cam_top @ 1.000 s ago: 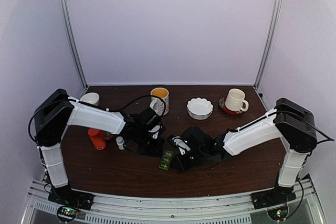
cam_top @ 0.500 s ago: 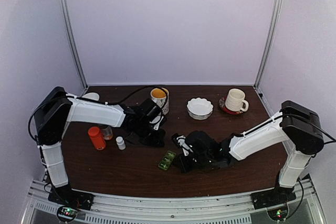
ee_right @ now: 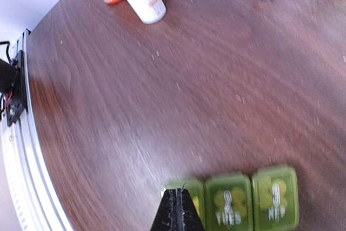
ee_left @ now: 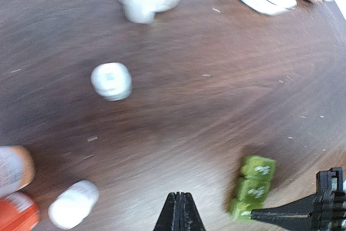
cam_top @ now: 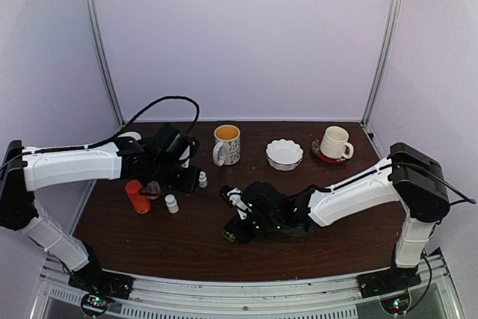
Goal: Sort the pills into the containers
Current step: Position the pill container at the center of the board.
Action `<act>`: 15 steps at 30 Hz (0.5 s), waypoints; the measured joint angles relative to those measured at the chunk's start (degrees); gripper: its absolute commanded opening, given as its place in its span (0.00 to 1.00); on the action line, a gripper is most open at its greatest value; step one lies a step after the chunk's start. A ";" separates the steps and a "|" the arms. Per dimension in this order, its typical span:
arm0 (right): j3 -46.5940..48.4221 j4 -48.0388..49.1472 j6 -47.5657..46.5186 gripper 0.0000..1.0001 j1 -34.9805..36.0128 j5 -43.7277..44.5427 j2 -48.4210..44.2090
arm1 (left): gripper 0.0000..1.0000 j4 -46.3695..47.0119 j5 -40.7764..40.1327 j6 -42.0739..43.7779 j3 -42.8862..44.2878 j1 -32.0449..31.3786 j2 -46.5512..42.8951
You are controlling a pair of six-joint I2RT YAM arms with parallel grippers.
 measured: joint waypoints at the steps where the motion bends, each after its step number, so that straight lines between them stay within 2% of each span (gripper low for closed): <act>1: 1.60 -0.22 -0.24 0.00 0.00 0.22 0.87 | 0.00 -0.96 -1.33 -0.17 -0.94 0.39 -2.10; 6: 5.81 -0.31 -1.29 0.00 -0.04 1.16 3.28 | 0.00 -4.98 -6.36 -1.44 -5.20 2.78 -12.24; 13: 3.93 -0.48 -2.56 0.00 -0.17 1.07 1.22 | 0.00 -12.83 -12.28 -3.58 -10.54 5.14 -26.18; 15: 1.64 -0.61 -2.78 0.05 -0.17 1.03 -0.92 | 0.00 -15.45 -13.79 -4.50 -11.06 5.31 -28.70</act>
